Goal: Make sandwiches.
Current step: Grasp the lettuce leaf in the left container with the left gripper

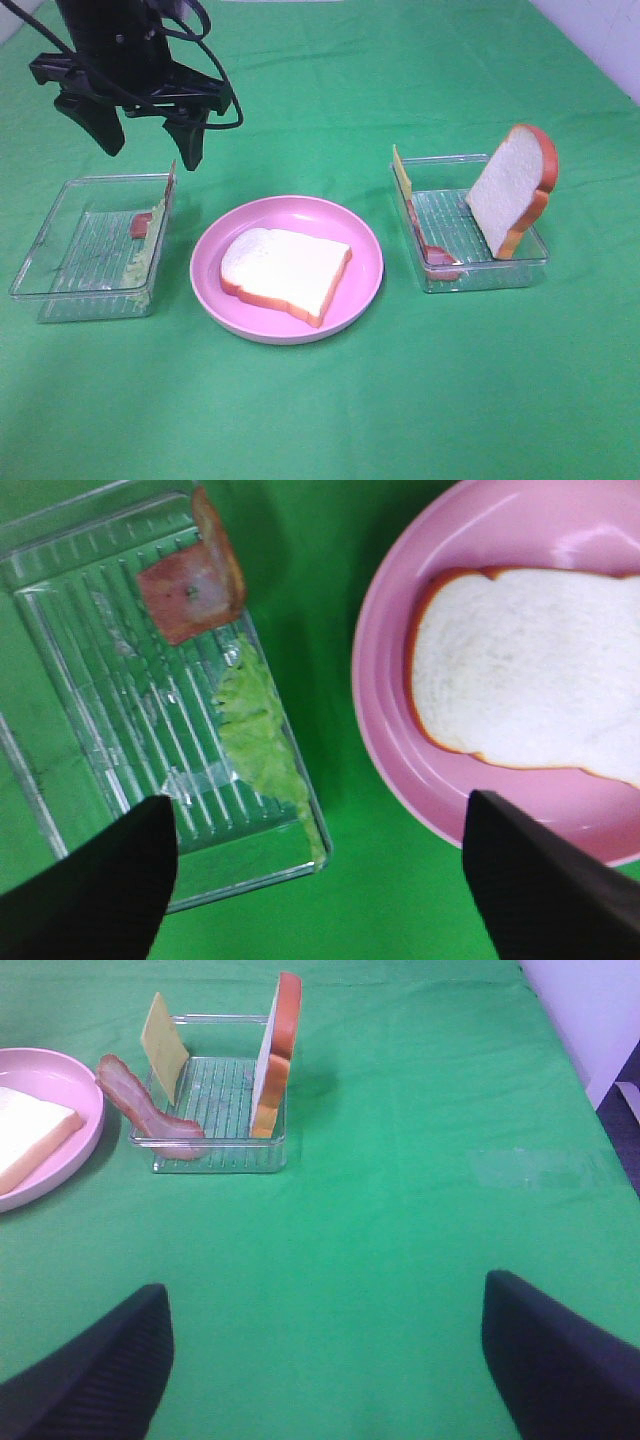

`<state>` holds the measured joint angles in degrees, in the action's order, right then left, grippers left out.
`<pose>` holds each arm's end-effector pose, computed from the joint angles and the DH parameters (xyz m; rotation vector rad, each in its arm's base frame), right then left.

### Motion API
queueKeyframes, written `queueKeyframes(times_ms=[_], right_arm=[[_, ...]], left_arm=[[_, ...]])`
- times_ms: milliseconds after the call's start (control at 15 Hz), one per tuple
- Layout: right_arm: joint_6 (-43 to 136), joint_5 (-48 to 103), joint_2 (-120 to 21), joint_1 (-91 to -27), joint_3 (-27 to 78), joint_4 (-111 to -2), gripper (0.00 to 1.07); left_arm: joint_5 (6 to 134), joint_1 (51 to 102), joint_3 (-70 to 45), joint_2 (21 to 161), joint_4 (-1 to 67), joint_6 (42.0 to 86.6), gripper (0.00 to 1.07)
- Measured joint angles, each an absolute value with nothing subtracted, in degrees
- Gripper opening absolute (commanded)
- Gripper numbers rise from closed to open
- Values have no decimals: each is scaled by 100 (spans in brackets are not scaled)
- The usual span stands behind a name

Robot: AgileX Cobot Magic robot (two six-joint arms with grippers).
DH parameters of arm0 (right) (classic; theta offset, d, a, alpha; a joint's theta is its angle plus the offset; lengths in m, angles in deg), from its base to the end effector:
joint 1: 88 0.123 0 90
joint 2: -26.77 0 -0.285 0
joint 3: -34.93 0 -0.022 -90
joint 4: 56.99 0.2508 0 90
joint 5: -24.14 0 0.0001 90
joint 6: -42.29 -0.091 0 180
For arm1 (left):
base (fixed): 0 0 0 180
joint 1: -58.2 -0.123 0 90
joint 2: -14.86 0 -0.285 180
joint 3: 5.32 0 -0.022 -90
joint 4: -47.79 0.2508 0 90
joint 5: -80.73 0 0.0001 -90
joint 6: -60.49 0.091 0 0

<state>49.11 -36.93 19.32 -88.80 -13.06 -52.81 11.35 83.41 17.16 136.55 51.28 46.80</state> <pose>-0.0072 0.0059 0.2798 -0.1109 2.0283 0.0034 0.3811 -0.1737 0.2580 0.3175 2.9170 -0.0158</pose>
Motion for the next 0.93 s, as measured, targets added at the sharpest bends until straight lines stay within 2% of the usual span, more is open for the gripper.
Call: queueKeyframes(times_ms=[333, 467, 933], right_arm=[[4911, -3693, 1932, -8880, -1306, -5281, 79], [4911, -3693, 1932, -8880, -1306, -5281, 79], [4911, -3693, 1932, -8880, -1306, -5281, 79]], left_arm=[[1123, 8336, 942, 13655, 5615, 4239, 75], [1203, 8336, 610, 13655, 5604, 4021, 70], [1656, 8336, 564, 14084, 5351, 3987, 61]])
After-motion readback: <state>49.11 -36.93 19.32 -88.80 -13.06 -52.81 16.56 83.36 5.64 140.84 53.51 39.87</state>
